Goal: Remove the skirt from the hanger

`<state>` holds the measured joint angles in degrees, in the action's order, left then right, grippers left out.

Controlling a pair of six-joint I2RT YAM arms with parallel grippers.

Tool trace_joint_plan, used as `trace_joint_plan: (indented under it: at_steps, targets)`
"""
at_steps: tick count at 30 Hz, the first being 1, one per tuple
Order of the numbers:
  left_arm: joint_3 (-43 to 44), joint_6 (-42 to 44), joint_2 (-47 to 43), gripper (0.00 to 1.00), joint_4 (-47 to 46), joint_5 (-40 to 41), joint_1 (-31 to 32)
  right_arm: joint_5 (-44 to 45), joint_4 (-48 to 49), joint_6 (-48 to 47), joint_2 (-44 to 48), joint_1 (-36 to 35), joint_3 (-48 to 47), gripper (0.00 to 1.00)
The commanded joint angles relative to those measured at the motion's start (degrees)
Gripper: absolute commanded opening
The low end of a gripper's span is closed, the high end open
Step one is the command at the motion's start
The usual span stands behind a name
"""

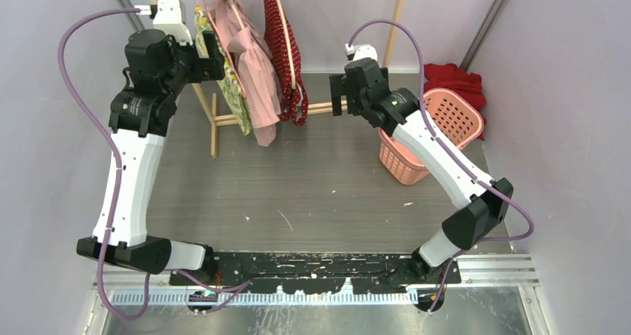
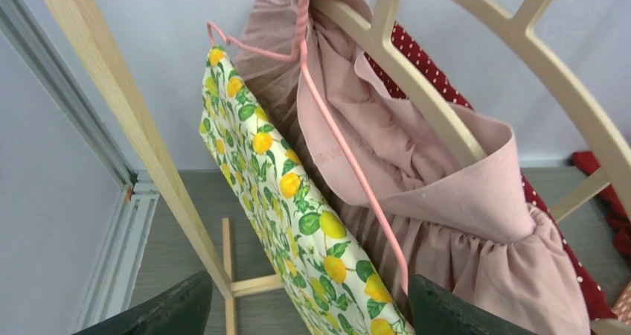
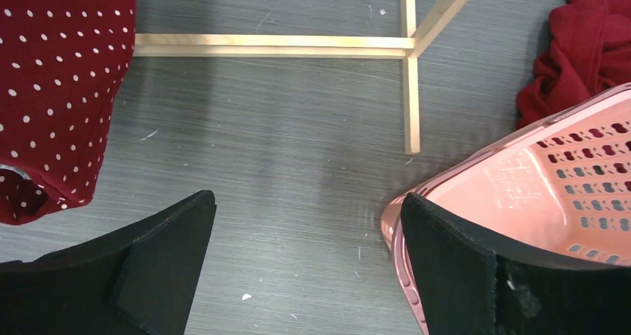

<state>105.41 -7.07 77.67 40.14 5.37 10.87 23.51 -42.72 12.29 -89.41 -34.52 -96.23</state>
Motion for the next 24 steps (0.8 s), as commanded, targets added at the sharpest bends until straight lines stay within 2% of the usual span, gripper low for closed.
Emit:
trace_joint_plan:
  at_steps: [1,5,8,18,24]
  targets:
    - [2.6,-2.4,-0.1,0.99,-1.3,-0.7,0.2,3.8,1.4,-2.8,0.9,-1.1,-2.1,1.00]
    - [3.0,-3.5,0.9,0.99,-1.6,-1.0,0.2,2.9,4.0,-9.8,3.5,-1.1,1.0,1.00]
    - [4.5,-4.9,2.5,0.99,-1.4,-0.5,0.2,5.0,8.3,-11.4,5.3,-1.1,4.9,1.00]
    - [13.5,-7.2,9.2,1.00,-0.8,7.1,0.1,1.6,6.6,-9.1,3.7,-1.1,4.1,1.00]
    - [13.2,-9.7,12.0,0.98,-1.5,6.0,0.1,1.4,6.9,-9.2,4.0,-1.1,4.5,1.00]
